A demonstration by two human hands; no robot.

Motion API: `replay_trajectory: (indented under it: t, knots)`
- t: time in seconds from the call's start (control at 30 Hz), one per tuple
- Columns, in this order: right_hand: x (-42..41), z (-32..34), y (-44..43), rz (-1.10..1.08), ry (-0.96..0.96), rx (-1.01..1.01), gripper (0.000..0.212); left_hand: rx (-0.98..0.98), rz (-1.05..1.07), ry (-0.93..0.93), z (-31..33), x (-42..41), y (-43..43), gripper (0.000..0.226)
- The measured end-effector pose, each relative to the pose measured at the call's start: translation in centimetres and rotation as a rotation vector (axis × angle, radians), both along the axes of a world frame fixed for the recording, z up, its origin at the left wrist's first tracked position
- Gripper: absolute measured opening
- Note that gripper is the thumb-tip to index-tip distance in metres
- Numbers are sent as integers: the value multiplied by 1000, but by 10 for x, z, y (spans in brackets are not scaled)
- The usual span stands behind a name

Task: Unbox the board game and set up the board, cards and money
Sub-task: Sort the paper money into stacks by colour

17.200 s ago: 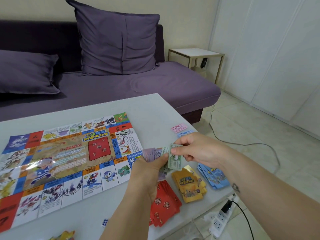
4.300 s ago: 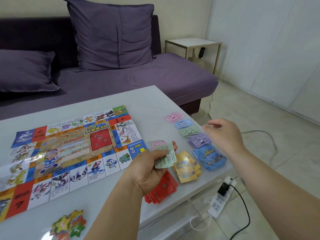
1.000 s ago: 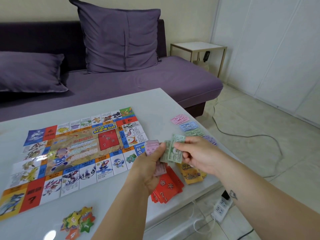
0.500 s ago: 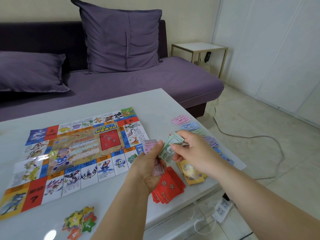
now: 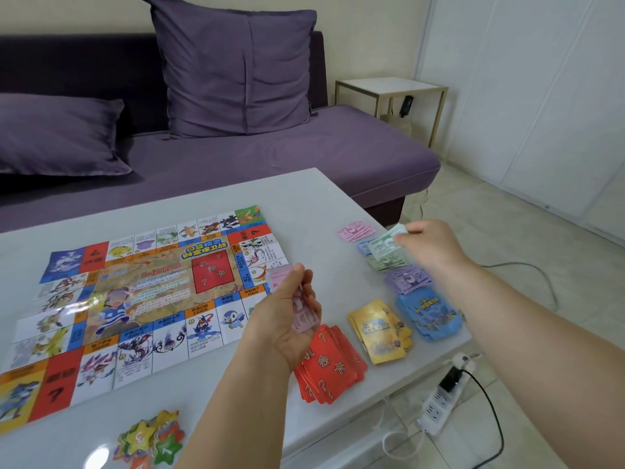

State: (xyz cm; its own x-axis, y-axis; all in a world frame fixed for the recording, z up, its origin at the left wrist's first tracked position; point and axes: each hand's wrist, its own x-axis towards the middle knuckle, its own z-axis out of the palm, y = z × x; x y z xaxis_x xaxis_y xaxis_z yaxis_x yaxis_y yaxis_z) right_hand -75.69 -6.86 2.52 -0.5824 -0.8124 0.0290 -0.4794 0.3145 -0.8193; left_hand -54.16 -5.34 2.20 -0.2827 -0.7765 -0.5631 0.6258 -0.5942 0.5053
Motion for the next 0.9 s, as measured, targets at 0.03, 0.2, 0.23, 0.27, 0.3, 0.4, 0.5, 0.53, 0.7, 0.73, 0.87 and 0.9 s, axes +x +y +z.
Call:
replay_trajectory:
  t: [0.03,0.2,0.23,0.27,0.3,0.4,0.5,0.53,0.7,0.73,0.87,0.9]
  knots:
    - [-3,-5,-4,-15,4,25,12,7,6,6,0,0,-1,6]
    - [-11,-22,-12,-59,109,184,10,6,14,13,-2,-1,-5,6]
    - [-12,-23,-11,-79,176,234,15,1,6,3,-2,-2,-6,7]
    - [-12,-23,-9,-100,250,281,19,1,-4,-1,-2,-3,-5,8]
    - [-13,-23,-6,-123,318,317,23,5,-12,6,-1,-4,-5,10]
    - [-15,-18,4,-145,379,317,37,41,-37,80,3,-3,-3,15]
    - [3,4,14,-26,215,22,36,22,-109,99,9,-3,2,17]
    - [15,13,20,77,108,-64,31,15,-126,101,10,-3,4,18]
    - [73,33,65,700,103,152,61,10,-192,168,11,-4,10,27]
    - [78,31,70,734,152,174,73,2,-199,173,10,-3,11,30]
    - [82,24,77,724,225,156,89,-33,-350,129,10,1,21,29]
    - [83,24,78,722,224,155,88,-37,-383,110,11,1,23,29]
